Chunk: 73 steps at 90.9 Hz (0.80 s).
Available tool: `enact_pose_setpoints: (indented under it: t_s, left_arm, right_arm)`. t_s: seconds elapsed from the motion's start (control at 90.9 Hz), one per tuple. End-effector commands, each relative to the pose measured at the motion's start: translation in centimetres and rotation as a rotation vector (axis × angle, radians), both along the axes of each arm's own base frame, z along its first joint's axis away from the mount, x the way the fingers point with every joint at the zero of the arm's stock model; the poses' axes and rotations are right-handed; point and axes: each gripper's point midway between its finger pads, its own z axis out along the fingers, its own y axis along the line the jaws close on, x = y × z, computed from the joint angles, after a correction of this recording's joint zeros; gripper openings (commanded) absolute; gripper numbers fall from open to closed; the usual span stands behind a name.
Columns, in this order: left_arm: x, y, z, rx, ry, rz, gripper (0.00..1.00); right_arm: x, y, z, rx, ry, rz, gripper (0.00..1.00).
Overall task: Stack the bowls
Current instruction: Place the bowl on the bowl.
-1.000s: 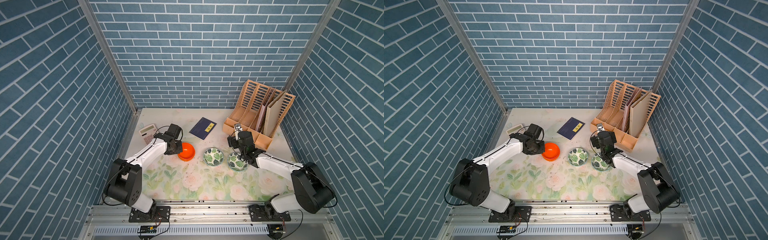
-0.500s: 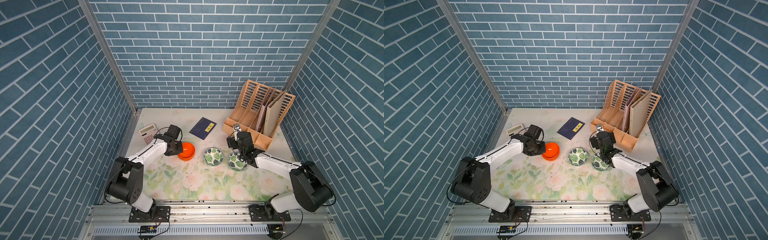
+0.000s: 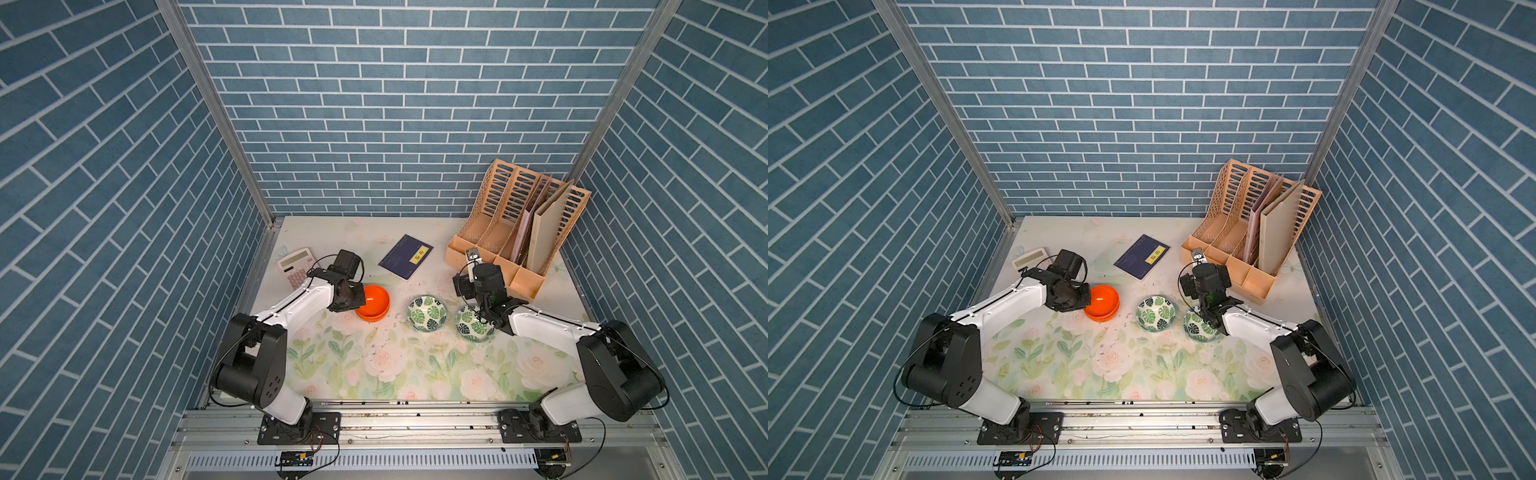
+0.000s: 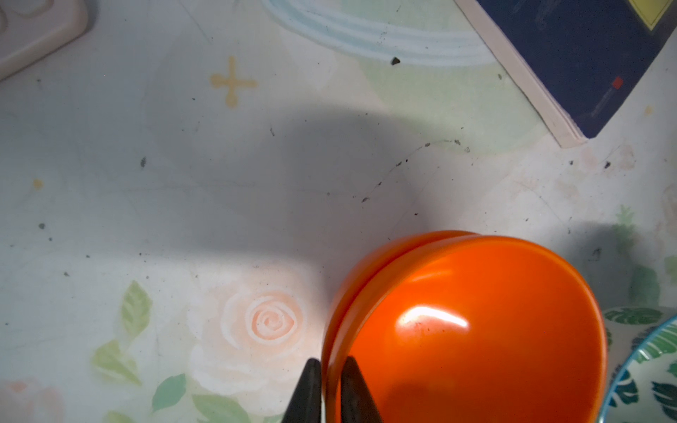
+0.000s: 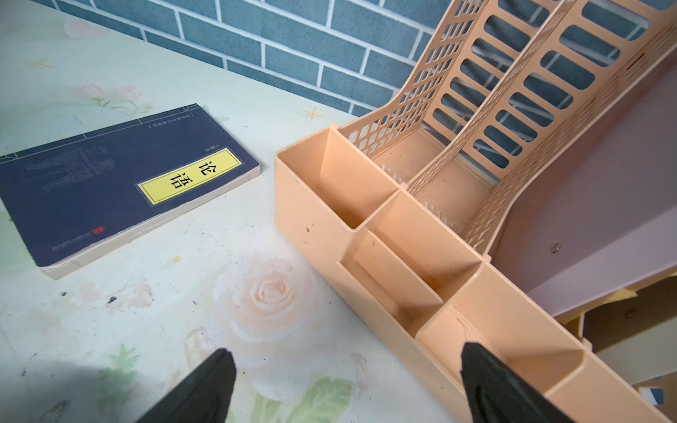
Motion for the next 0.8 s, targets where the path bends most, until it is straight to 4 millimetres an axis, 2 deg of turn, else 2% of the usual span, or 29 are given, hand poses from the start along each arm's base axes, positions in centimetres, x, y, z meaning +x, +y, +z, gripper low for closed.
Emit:
enact_pose_setpoints:
  t_s: [0.0,0.253,0.308,0.396,0.528,0.572,0.649,0.748,0.792]
  left_arm:
    - [0.5,0.3,0.3,0.014,-0.004,0.004,0.22]
    - [0.7,0.7,1.0,0.038,-0.017,0.007,0.3]
    - [0.8,0.9,1.6,0.046,-0.031,0.008,0.36]
    - [1.2,1.5,3.4,0.072,-0.081,0.026,0.46]
    - [1.5,1.8,7.8,0.094,-0.188,0.029,0.62]
    - [1.3,1.2,9.2,0.109,-0.224,0.003,0.65]
    - [0.7,-1.4,11.2,0.117,-0.273,-0.072,0.69]
    - [-0.3,-5.5,12.2,0.087,-0.313,-0.169,0.72]
    - [-0.8,-7.4,12.3,0.076,-0.327,-0.208,0.77]
  right_arm:
    - [0.3,0.2,0.6,0.019,-0.018,-0.019,1.0]
    - [0.3,0.1,0.8,0.016,-0.021,-0.018,1.0]
    - [0.3,0.1,0.9,0.015,-0.021,-0.017,1.0]
    - [0.2,0.2,1.1,0.014,-0.018,-0.011,1.0]
    - [-0.1,-0.3,1.6,0.018,-0.004,-0.039,1.0]
    - [-0.3,-0.7,1.8,0.021,0.01,-0.06,1.0]
    - [-0.7,-1.9,1.8,0.013,0.056,-0.124,1.0]
    - [-1.8,-3.9,1.7,0.014,0.114,-0.234,1.0]
    - [-2.6,-5.2,1.4,0.037,0.149,-0.281,1.0]
